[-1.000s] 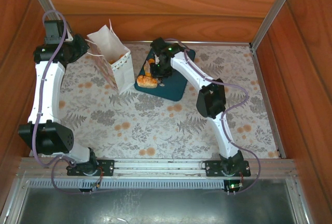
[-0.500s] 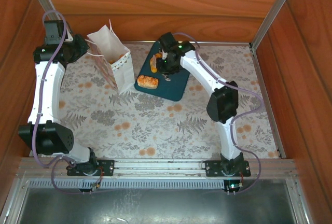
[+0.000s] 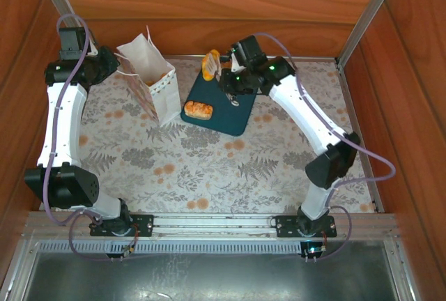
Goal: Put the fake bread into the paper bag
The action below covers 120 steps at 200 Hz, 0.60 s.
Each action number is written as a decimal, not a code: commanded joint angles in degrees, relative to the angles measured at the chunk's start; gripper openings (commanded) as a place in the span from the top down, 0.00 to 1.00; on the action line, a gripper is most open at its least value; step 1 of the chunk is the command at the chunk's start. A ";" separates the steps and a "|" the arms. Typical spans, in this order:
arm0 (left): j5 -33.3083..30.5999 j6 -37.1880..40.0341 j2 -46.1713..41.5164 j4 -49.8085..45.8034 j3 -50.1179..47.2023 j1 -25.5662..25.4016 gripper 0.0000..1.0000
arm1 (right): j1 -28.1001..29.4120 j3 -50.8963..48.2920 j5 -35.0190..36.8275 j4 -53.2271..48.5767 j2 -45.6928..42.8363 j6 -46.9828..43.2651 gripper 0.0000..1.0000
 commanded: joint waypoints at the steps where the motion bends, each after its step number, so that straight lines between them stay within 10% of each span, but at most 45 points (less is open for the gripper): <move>1: 0.43 -0.33 -0.98 -0.05 -0.47 0.38 1.00 | 3.20 1.52 -1.05 3.98 -4.13 -0.62 0.73; 120: 0.48 -0.33 -1.19 -0.05 -0.43 0.37 1.00 | 13.24 17.75 -4.55 7.08 4.87 -5.09 0.71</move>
